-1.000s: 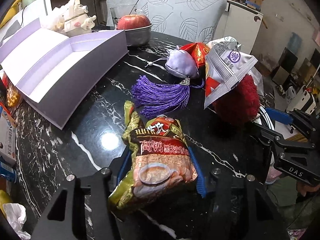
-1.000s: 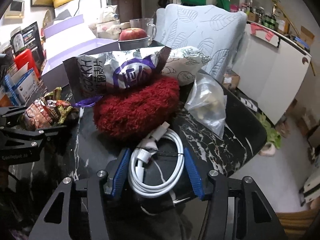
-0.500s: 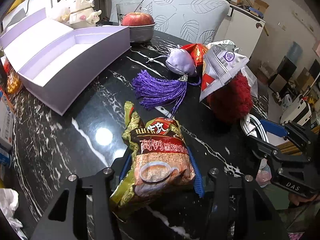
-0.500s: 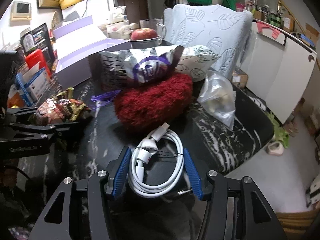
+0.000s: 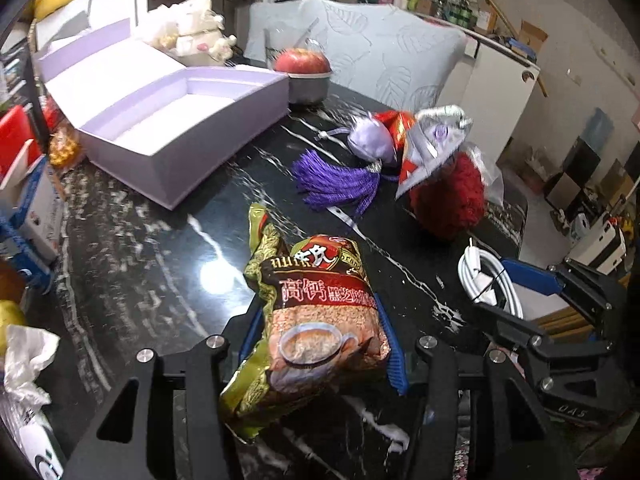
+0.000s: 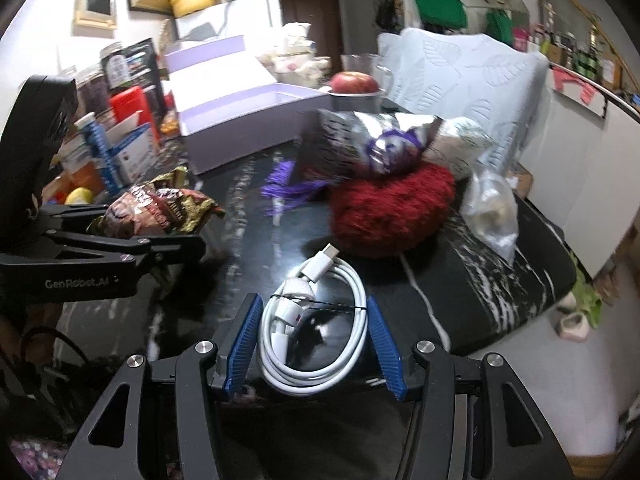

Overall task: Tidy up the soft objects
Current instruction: 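Lift the snack bag and white cable and carry both toward the lavender box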

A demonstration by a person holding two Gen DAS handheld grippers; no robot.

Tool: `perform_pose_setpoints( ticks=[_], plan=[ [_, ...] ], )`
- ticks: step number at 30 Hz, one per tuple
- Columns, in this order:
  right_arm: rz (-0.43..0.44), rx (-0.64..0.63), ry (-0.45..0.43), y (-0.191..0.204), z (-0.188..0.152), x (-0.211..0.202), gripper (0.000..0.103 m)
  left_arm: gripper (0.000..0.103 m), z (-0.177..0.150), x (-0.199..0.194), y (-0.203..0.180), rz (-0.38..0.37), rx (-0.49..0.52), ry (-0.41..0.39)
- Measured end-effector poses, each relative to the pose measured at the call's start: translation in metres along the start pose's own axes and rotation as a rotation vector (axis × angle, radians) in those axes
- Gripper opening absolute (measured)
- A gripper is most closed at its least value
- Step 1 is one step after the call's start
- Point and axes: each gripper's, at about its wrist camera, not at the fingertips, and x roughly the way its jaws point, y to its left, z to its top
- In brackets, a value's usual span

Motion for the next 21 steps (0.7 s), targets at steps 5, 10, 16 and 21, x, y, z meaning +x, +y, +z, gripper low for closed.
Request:
perform_pose_setpoints(
  ticks=[5,10,16,21],
  plan=[
    [0.035,-0.053,-0.039,0.012,0.013,-0.01,0.054,0.05,0.009,-0.028,0.007,0.035,-0.022,-0.073],
    [0.065,-0.095,-0.093,0.02,0.034,-0.022,0.054,0.05,0.023,-0.056,0.012,0.066,-0.027,-0.163],
    [0.088,-0.153,-0.188,0.031,0.064,-0.041,0.054,0.05,0.043,-0.083,0.018,0.089,-0.021,-0.255],
    [0.113,-0.195,-0.253,0.041,0.092,-0.049,0.054,0.05,0.061,-0.101,0.026,0.108,-0.015,-0.326]
  ],
)
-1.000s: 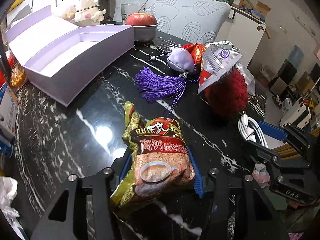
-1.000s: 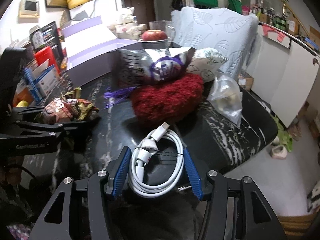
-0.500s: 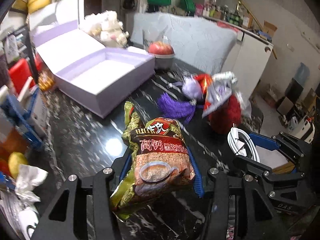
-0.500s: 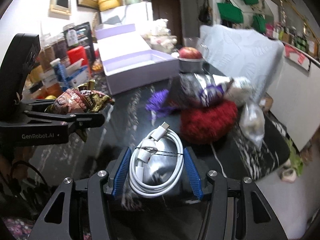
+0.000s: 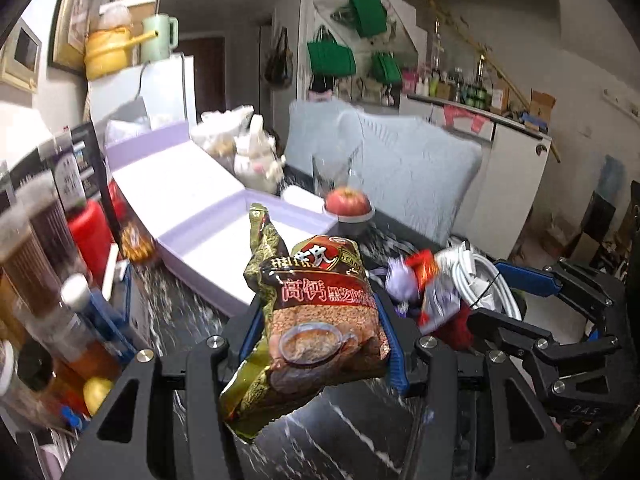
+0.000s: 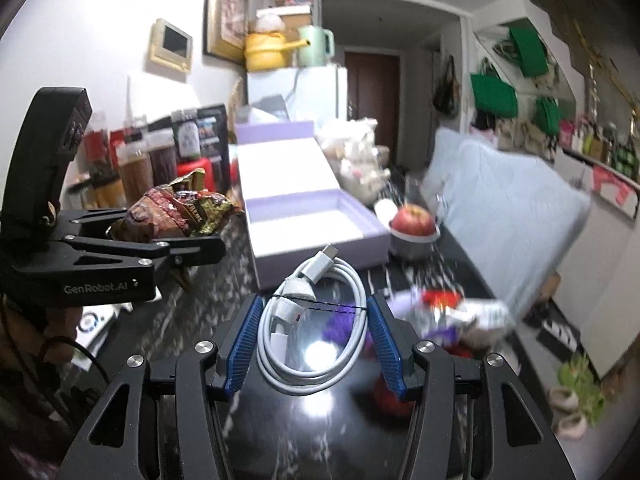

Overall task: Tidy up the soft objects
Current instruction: 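Lift the snack bag and white cable and carry both toward the lavender box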

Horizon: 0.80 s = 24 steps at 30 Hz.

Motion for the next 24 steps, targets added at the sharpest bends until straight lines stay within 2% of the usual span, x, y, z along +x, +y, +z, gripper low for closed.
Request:
perform_pose_setpoints(
  ticks=[14,24],
  plan=[
    [0.032,-0.041,-0.087,-0.008,0.069,0.032,0.054,0.05,0.062,0.019,0.028,0.035,0.02,-0.124],
    [-0.007,-0.079,-0.118,-0.022,0.125,0.076,0.054,0.05,0.105,0.063,0.054,0.039,0.029,-0.163]
  ],
)
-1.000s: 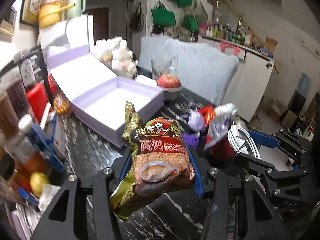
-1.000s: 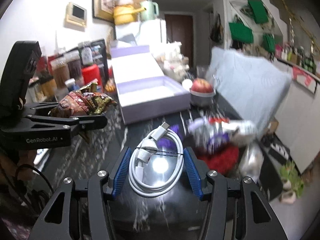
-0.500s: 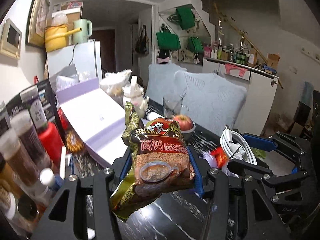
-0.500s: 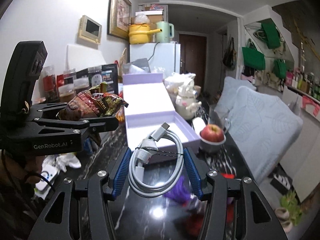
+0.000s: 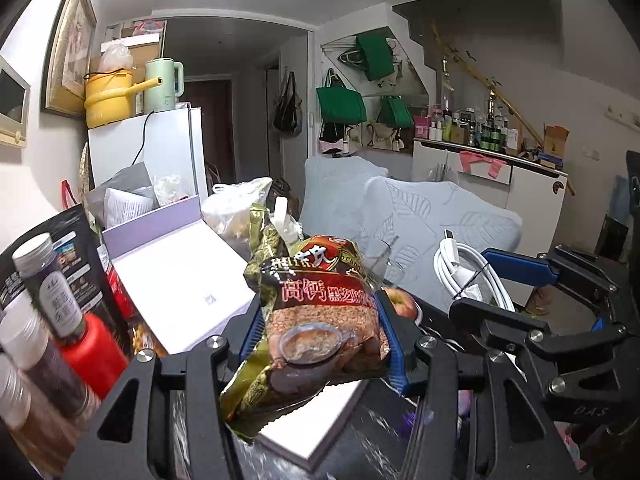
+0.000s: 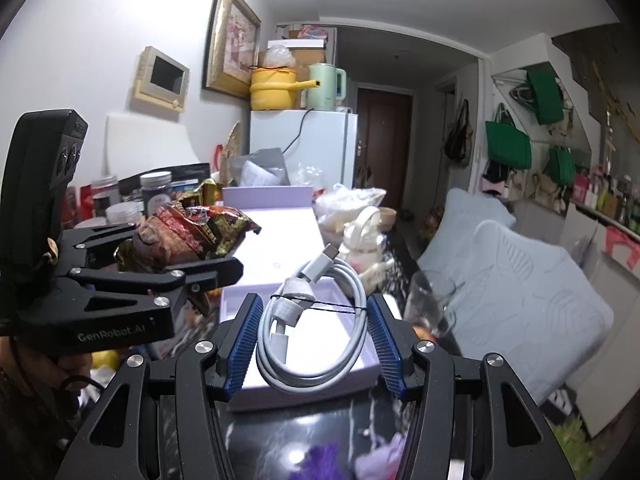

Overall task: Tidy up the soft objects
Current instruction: 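Lift the snack bag and white cable and carry both toward the lavender box, then drop the snack bag and cable into the lavender box, opening both grippers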

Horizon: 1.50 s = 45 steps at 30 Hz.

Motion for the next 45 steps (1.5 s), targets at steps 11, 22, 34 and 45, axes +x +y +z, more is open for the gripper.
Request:
perform_pose_setpoints(
  ticks=[11,22,34,45],
  plan=[
    [-0.003,-0.016,-0.001,-0.017,0.034,0.061,0.054,0.051,0.02,0.052,0.039,0.1,-0.046,0.013],
    [0.012,-0.028,0.064,-0.019,0.036,0.128,0.054,0.051,0.005,0.106,0.074,0.192,-0.073,0.122],
    [0.008,0.01,0.215,-0.024,0.011,0.184,0.054,0.051,-0.021,0.157,0.091,0.21,-0.103,0.293],
    [-0.002,0.031,0.363,-0.03,-0.019,0.229,0.054,0.05,-0.057,0.195,0.094,0.224,-0.113,0.444]
  ],
)
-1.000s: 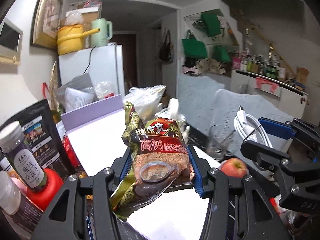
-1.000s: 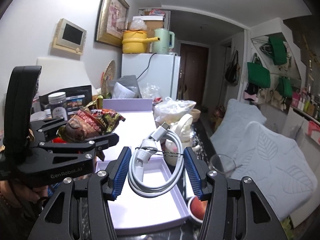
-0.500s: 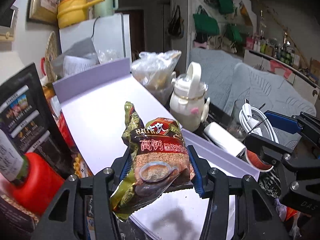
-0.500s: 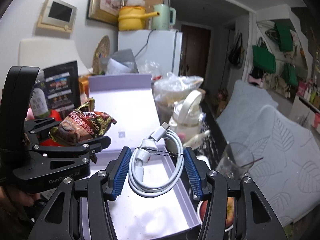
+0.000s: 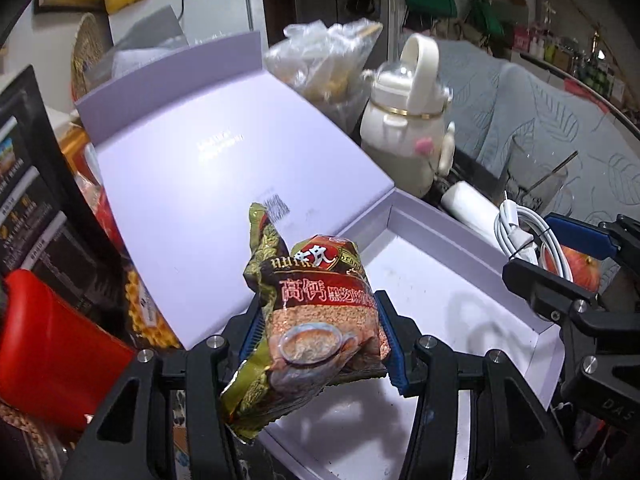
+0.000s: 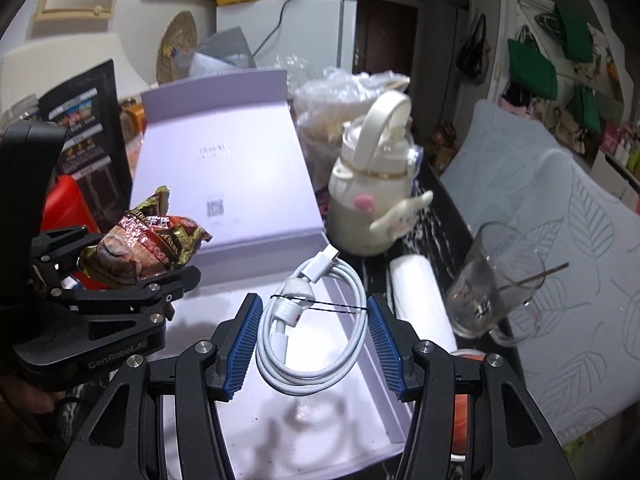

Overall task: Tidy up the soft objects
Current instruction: 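Drop the snack bag and cable into the lavender box, opening both grippers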

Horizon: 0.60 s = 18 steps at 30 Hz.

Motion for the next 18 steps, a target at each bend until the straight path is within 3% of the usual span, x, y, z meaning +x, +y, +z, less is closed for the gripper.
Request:
perform_pose_setpoints(
  ticks=[15,18],
  plan=[
    [0.011,0.013,0.086,-0.002,-0.005,0.029,0.055,0.051,-0.003,0.031,0.005,-0.038,-0.043,0.152],
    [0.011,0.017,0.1,-0.003,-0.006,0.03,0.057,0.056,-0.001,0.027,0.003,-0.013,-0.042,0.139]
  ],
)
